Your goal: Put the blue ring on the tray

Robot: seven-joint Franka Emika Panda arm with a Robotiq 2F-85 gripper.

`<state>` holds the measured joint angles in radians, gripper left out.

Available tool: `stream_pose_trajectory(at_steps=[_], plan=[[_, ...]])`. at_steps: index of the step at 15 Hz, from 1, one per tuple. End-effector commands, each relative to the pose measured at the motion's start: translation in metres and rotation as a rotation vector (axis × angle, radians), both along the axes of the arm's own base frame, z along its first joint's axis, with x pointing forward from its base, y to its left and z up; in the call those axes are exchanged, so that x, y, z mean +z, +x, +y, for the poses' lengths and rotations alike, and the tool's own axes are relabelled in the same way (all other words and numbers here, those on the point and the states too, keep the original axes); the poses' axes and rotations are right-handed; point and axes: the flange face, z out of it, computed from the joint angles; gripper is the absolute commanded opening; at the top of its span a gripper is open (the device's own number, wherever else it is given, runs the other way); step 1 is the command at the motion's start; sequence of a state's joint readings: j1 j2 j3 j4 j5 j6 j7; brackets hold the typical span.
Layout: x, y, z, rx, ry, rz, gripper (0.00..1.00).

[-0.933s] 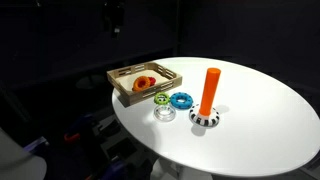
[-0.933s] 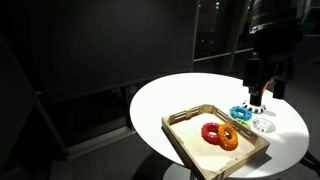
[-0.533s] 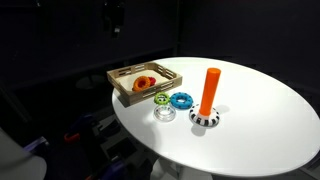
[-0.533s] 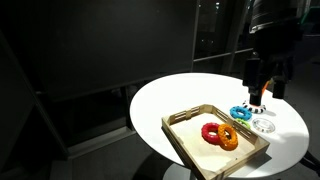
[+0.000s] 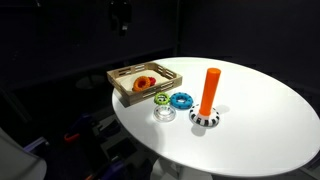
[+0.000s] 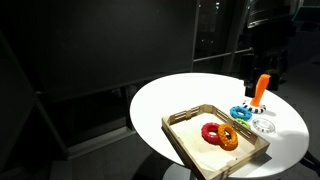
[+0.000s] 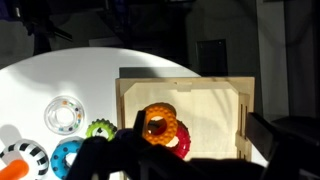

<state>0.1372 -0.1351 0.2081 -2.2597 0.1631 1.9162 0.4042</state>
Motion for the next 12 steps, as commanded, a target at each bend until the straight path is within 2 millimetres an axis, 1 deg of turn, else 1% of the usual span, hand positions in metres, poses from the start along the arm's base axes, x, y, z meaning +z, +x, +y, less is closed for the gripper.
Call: stream_pose_trajectory(at_steps=[1, 4, 9, 11, 12], plan=[[0.002, 0.024, -0.011, -0.069, -0.062, -0.052, 1.0], [-0.009, 0.033, -0.027, -0.162, -0.118, -0.106, 1.0], [-0.03, 0.04, -0.055, -0.364, -0.158, -0.145, 1.0], [-0.037, 0.041, -0.06, -0.401, -0.168, -0.132, 1.0], [-0.034, 0.04, -0.055, -0.357, -0.153, -0.122, 1.0]])
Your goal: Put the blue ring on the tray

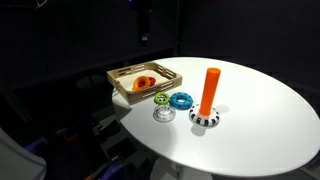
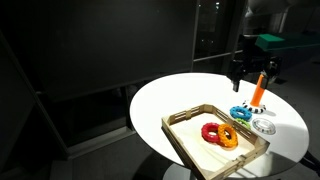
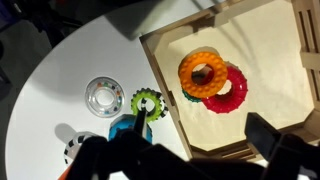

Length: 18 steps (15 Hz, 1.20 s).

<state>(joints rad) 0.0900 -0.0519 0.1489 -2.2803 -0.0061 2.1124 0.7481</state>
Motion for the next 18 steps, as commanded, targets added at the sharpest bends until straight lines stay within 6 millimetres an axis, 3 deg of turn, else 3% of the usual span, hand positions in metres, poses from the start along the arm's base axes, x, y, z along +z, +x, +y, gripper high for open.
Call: stream_pose_trajectory(at_steps=[1, 6, 12, 18], plan=[[-0.002, 0.0, -0.002, -0.013, -0.001, 0.005, 1.0], [-0.007, 0.004, -0.012, -0.066, -0.021, 0.004, 1.0], [-0.019, 0.012, -0.056, -0.227, -0.054, -0.047, 1.0], [-0.061, 0.011, -0.097, -0.362, -0.069, -0.098, 1.0]])
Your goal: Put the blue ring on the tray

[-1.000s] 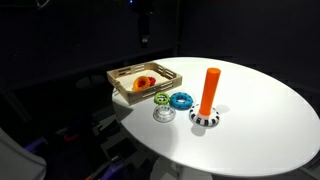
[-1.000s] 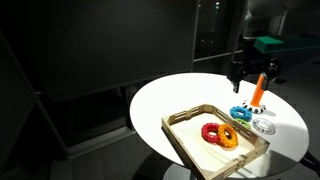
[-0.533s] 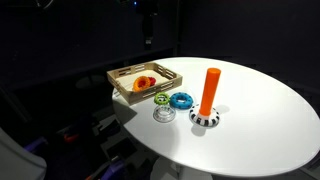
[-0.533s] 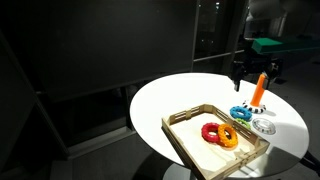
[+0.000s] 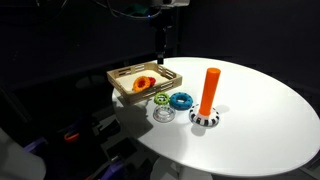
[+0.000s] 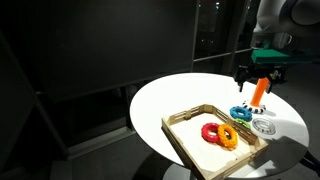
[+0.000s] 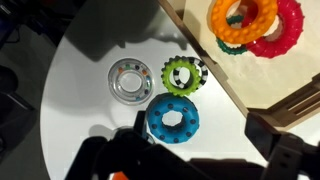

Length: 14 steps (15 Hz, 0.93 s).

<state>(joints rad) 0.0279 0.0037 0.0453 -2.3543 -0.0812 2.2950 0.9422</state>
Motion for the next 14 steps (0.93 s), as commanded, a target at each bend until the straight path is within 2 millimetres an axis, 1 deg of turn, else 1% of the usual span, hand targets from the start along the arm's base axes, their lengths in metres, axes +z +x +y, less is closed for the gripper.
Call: stream_pose_trajectory(at_steps=[1, 5, 9, 12, 14], plan=[[-0.026, -0.001, -0.02, -0.071, -0.025, -0.03, 1.0], [-0.054, -0.002, -0.038, -0.118, -0.061, -0.039, 1.0], [-0.08, -0.01, -0.056, -0.148, -0.093, -0.005, 1.0], [-0.093, -0.013, -0.07, -0.164, -0.103, 0.023, 1.0], [-0.094, -0.013, -0.071, -0.168, -0.095, 0.034, 1.0]])
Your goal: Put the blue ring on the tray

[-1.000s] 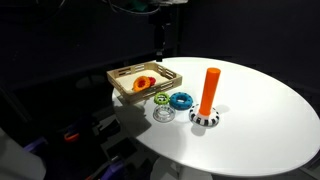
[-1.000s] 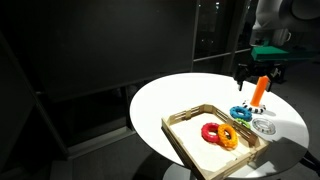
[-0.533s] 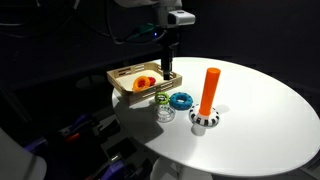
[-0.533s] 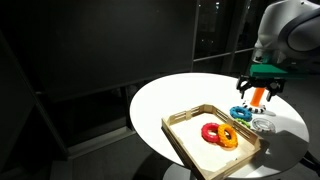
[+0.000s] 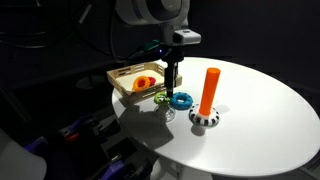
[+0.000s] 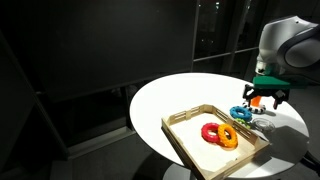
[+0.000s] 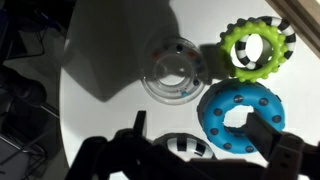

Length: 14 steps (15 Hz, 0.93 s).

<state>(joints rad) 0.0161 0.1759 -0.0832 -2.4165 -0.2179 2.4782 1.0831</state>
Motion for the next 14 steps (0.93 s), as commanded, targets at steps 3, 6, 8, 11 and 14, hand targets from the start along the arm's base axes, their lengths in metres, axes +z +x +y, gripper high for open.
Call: stream_pose_trajectory(at_steps=[3, 6, 8, 11, 14], plan=[[-0.004, -0.001, -0.004, -0.007, -0.001, 0.009, 1.0], [-0.004, 0.001, -0.005, -0.017, -0.002, 0.009, 1.0], [-0.005, 0.004, -0.009, -0.016, -0.002, 0.0, 1.0], [-0.006, 0.01, -0.012, -0.01, -0.013, -0.021, 1.0], [-0.014, 0.015, -0.016, -0.01, -0.015, -0.039, 1.0]])
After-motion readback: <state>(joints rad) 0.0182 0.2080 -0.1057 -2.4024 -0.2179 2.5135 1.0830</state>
